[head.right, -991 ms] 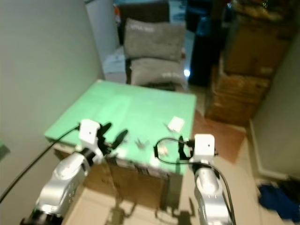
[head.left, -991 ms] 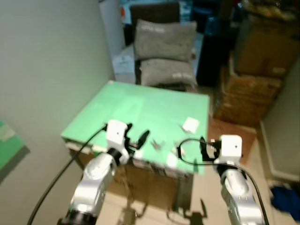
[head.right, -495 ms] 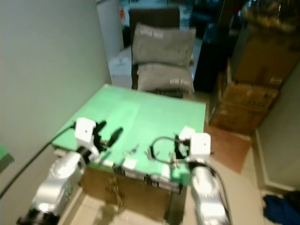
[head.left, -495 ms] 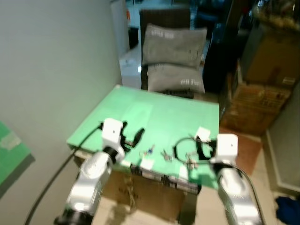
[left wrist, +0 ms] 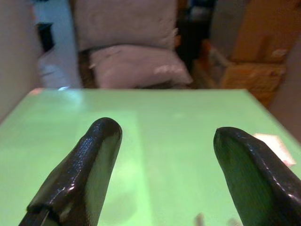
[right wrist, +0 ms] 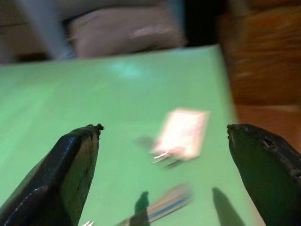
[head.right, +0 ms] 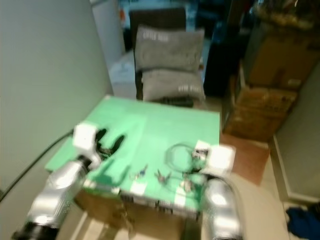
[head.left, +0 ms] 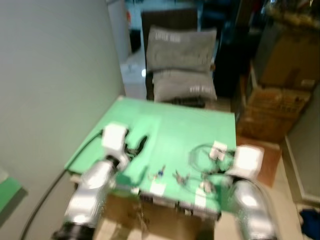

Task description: Hang keys on a hook

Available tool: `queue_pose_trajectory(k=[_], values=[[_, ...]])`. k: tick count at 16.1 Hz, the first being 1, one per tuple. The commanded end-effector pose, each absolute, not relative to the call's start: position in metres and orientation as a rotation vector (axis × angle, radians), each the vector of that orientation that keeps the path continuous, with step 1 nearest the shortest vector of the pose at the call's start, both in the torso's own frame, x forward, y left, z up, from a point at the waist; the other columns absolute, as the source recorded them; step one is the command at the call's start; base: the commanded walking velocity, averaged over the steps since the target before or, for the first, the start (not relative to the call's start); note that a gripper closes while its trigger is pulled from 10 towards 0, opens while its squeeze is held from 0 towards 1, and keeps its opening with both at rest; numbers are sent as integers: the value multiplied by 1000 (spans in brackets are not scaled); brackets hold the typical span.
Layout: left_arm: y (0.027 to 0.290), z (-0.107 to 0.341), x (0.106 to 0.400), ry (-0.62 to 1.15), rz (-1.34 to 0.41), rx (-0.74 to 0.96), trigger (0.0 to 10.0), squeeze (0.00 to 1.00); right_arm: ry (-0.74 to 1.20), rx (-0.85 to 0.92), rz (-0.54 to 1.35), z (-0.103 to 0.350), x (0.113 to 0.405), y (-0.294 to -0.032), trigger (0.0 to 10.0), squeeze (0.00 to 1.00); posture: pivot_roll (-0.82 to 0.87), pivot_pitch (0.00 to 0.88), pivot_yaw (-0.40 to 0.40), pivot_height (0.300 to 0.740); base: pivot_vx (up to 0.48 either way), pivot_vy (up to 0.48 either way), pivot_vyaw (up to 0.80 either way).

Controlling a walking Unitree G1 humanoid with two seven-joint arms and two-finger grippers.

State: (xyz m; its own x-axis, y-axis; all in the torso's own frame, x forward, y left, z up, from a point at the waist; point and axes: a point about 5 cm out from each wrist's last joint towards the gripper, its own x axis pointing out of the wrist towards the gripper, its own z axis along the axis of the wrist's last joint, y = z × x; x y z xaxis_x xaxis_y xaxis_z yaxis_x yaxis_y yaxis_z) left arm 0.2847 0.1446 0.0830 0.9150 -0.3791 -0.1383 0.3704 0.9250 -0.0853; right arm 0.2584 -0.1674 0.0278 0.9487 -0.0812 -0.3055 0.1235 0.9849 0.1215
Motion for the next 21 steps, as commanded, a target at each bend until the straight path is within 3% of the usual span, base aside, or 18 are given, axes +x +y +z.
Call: queue_pose_trajectory(k=[1,7,10,15,21], values=[[141,88,286,141,-401,-62,10000,0,363,141,-135,16,251,-176,10000,694,-75,0,77,740,0,0,0],[147,93,287,140,-410,-40,10000,0,525,157,-123,-16,258,-167,10000,694,-20,0,91,740,0,0,0],[156,100,288,119,-400,-8,10000,0,405,72,-131,4,279,-170,10000,690,8,0,95,740,0,0,0],[163,99,281,131,-384,-4,10000,0,431,25,-160,-6,277,-172,10000,690,34,0,111,740,0,0,0],[178,97,251,194,-390,27,10000,0,356,-70,-279,9,294,-185,10000,690,90,60,139,740,0,0,0]])
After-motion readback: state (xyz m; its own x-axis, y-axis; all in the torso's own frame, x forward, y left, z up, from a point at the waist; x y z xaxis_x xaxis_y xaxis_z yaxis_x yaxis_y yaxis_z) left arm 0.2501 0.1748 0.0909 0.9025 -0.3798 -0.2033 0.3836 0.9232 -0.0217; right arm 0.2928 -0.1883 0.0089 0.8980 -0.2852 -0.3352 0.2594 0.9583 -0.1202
